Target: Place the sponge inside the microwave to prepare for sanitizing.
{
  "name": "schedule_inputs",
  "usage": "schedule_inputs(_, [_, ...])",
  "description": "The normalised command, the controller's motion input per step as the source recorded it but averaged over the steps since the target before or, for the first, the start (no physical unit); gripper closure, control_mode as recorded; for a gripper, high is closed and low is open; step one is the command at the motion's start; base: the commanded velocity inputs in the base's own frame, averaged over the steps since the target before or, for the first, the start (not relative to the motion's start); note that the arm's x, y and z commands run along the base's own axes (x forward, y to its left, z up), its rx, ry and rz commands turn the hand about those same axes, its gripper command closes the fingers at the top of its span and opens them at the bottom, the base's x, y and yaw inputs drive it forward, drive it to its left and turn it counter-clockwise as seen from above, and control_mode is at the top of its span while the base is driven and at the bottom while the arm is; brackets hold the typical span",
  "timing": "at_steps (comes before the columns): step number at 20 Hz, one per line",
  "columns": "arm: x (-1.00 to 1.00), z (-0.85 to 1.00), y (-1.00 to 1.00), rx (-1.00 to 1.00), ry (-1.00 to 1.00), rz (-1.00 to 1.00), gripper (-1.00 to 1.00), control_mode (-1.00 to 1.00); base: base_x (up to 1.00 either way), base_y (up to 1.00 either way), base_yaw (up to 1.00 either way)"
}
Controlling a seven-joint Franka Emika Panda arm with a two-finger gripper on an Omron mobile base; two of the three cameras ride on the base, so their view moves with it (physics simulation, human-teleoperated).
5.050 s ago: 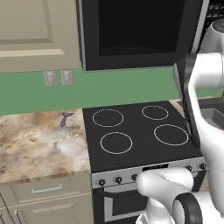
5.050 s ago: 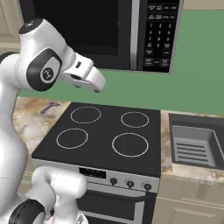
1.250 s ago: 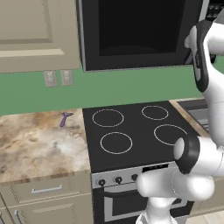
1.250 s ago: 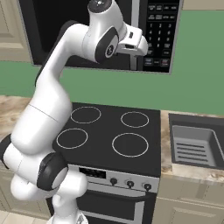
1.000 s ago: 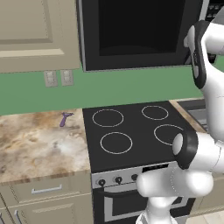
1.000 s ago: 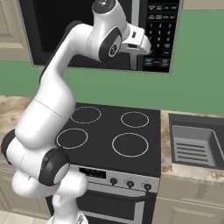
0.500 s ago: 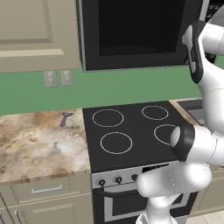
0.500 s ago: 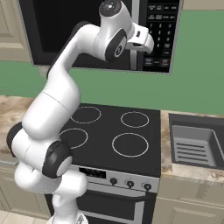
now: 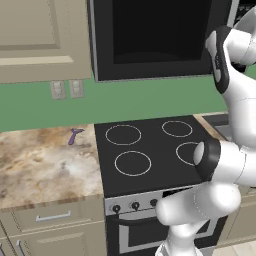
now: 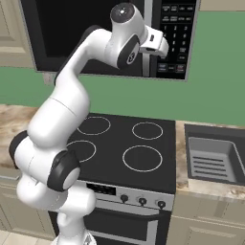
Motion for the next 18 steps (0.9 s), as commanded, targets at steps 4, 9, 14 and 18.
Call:
schedule_inputs(4, [0.17, 0.00, -0.01, 0.00, 0.00, 0.00, -1.00, -1.00, 0.00, 0.00, 0.00])
schedule_inputs(9, [0.16, 0.00, -0.05, 0.00, -0.01, 0.01, -1.00, -1.00, 0.00, 0.00, 0.00])
schedule_inputs(14, [0.10, 0.00, 0.00, 0.00, -0.01, 0.01, -1.00, -1.00, 0.00, 0.00, 0.00])
schedule_inputs(18, [0.10, 0.00, 0.00, 0.00, 0.00, 0.00, -1.00, -1.00, 0.00, 0.00, 0.00])
